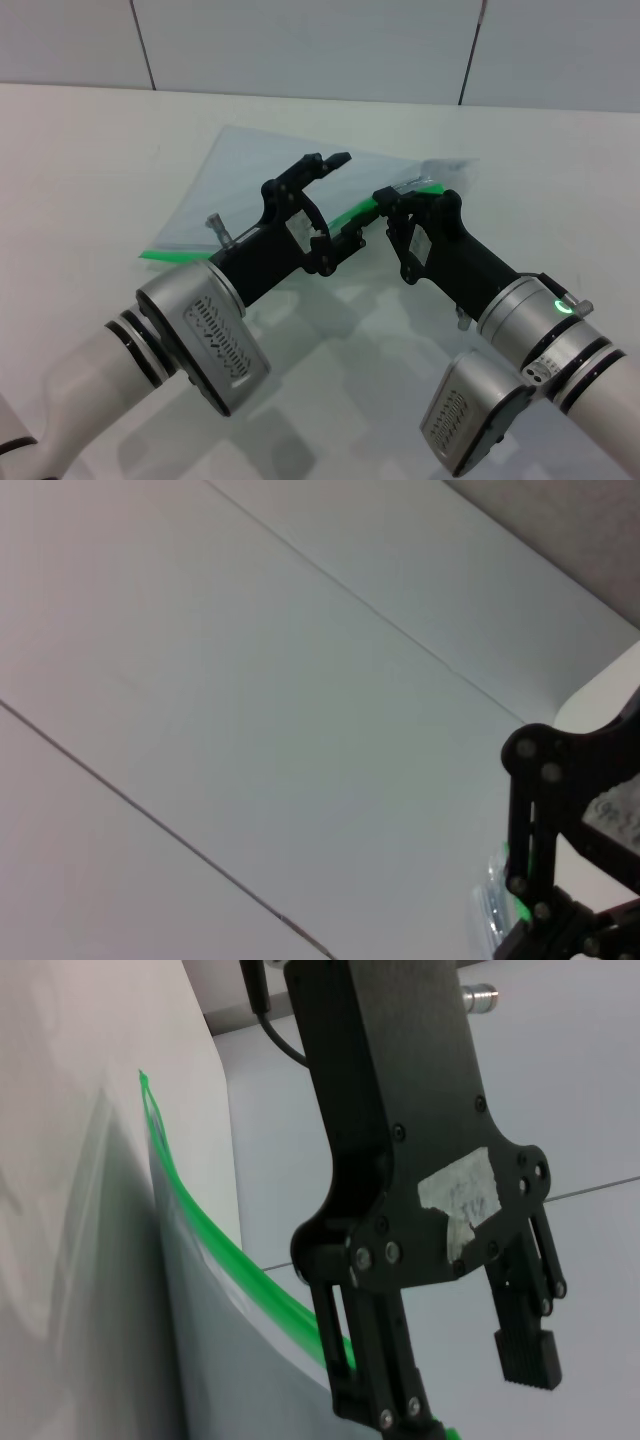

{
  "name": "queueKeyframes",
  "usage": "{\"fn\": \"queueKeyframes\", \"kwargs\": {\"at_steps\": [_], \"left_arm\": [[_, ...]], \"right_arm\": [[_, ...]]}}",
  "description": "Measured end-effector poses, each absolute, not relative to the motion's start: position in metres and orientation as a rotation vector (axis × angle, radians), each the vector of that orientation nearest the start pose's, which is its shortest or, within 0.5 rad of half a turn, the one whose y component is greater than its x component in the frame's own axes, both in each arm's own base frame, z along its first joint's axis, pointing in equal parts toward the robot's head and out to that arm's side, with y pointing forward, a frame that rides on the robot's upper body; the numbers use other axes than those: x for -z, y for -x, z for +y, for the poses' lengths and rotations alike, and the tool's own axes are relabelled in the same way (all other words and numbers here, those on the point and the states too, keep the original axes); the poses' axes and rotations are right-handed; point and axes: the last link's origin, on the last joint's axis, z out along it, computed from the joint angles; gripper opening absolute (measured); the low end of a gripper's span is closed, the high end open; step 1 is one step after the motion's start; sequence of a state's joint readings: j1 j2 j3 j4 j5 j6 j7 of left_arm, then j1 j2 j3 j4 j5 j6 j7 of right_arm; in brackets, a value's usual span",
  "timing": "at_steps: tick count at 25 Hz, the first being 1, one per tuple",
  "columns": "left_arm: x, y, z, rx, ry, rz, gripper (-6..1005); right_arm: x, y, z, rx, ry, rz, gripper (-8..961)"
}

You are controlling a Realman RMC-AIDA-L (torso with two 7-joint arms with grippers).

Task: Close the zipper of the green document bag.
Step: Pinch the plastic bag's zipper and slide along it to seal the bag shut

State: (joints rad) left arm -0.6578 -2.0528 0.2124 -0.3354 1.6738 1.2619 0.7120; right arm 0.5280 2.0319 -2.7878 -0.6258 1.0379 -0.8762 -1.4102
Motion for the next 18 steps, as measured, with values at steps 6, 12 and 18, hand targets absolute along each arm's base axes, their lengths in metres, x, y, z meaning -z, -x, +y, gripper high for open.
{"fn": "queueKeyframes", "kwargs": {"at_steps": [6,12,18], "left_arm": [[0.0974,0.2292,0.3198,0.396,1.994,0.599,583],[0.0976,0.2290,0.3196,0.385,1.988,0.617,517],[0.0983,0.2294,0.3194,0.381,1.993,0.621,480]], "right_arm": [[0.1253,-0.2106,0.3153,0.025,1.878,-0.940,10],[0.1259,-0.2108,0.3146,0.025,1.880,-0.944,10],[0.1268,-0.2111,0.3142,0.026,1.883,-0.953,11]]}}
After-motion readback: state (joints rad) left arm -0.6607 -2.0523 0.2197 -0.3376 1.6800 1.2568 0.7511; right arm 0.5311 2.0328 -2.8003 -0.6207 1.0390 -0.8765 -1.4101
